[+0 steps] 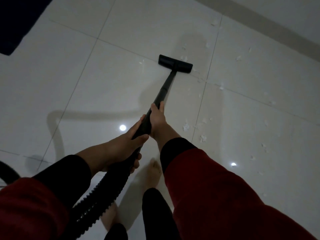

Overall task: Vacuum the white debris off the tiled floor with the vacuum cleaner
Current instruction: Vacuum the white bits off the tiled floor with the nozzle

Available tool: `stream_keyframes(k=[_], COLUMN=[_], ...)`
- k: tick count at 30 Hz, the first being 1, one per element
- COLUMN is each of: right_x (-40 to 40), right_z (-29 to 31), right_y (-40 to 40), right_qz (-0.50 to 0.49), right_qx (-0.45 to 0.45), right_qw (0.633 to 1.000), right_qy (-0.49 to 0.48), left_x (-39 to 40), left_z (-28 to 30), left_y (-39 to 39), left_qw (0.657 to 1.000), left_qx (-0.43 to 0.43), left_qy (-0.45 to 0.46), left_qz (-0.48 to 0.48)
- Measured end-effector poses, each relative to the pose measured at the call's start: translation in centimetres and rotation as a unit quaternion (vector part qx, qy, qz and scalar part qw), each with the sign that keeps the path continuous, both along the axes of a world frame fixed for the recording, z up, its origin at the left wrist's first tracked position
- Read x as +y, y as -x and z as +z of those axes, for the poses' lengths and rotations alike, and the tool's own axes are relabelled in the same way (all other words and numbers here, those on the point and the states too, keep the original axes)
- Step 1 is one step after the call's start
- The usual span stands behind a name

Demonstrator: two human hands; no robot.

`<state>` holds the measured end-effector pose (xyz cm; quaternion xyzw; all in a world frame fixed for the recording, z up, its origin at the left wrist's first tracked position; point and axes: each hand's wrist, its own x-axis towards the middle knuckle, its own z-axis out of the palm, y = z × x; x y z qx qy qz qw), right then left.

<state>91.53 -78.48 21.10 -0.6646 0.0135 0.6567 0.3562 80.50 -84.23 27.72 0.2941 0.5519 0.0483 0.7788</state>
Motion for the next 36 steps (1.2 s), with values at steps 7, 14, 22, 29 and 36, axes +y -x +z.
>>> stream_keyframes(k=[7,14,22,29,36], right_x=[5.7,10.5,17.3,24.3,31.2], right_z=[0.0,-0.1,-0.2,-0.5,-0.8], right_y=[-3.5,-4.4,-4.2,-2.8,-1.1], right_qz=[0.007,0.008,0.015,-0.004,-0.038], right_qx=[0.014,0.021,0.018,0.001,0.002], right_qw=[1.000,1.000,1.000,1.000,0.999], right_qy=[0.006,-0.001,-0.012,-0.025,-0.023], left_x=[5.3,10.2,16.7,24.3,31.8], left_z=[0.4,0.5,0.4,-0.2,-0.2], left_y=[-3.6,-4.5,-4.5,-2.9,-0.9], left_qw=[1.000,1.000,1.000,1.000,1.000], left_qx=[-0.001,0.006,0.005,0.013,0.007], left_qy=[0.011,0.001,-0.011,-0.014,-0.003], left_qz=[0.018,0.014,0.028,-0.003,-0.028])
